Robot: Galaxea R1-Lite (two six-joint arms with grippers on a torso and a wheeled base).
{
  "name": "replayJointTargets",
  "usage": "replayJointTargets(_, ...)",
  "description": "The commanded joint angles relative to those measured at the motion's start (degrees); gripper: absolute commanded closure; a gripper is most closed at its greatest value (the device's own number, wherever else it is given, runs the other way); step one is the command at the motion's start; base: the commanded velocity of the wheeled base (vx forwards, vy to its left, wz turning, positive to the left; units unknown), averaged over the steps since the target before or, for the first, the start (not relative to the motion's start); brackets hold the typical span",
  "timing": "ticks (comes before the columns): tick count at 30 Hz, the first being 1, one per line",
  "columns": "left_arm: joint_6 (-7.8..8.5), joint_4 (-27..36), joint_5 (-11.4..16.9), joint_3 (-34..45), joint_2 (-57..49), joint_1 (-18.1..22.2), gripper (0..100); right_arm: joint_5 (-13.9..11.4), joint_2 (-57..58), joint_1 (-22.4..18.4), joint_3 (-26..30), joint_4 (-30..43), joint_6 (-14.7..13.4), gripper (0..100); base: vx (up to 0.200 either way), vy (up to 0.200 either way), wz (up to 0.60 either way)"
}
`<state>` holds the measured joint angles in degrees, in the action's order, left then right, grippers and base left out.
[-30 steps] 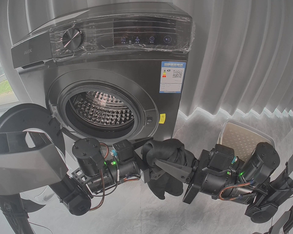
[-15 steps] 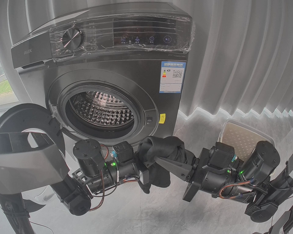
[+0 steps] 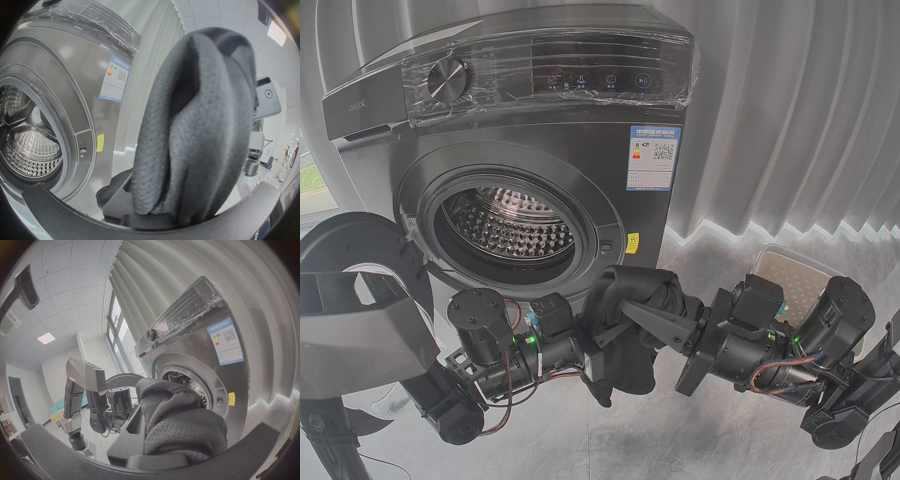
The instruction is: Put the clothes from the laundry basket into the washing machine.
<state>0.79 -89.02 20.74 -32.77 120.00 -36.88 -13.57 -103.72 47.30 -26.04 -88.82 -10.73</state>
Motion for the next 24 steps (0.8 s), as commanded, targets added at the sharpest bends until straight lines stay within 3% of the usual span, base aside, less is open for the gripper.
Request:
replayJointTargets(1,0.00,-0.19,0.01,1.13,-1.26,-0.21,100,0.21,-0.17,-1.51,-1.12,-0.04,0.01,100,0.000,0.000,0.00)
replayJointTargets(10,0.09,-0.11,0.36,6.84,-7.86,-2.06,100,0.38,-1.66,-5.90,-3.84,-0.04,-0.43,100,0.000,0.000,0.00)
replayJointTargets(11,0.09,-0.11,0.71,10.53,-11.37,-3.47,100,0.38,-2.54,-6.78,-4.81,-0.12,-2.63,100,0.000,0.000,0.00)
replayJointTargets(15,0.09,-0.11,0.80,13.34,-14.36,-4.26,100,0.30,-3.07,-7.13,-4.81,-0.12,-4.21,100,0.000,0.000,0.00)
replayJointTargets(24,-0.09,-0.11,1.41,15.28,-17.96,-4.26,100,0.30,-6.06,-7.31,-3.58,-0.21,-4.30,100,0.000,0.000,0.00)
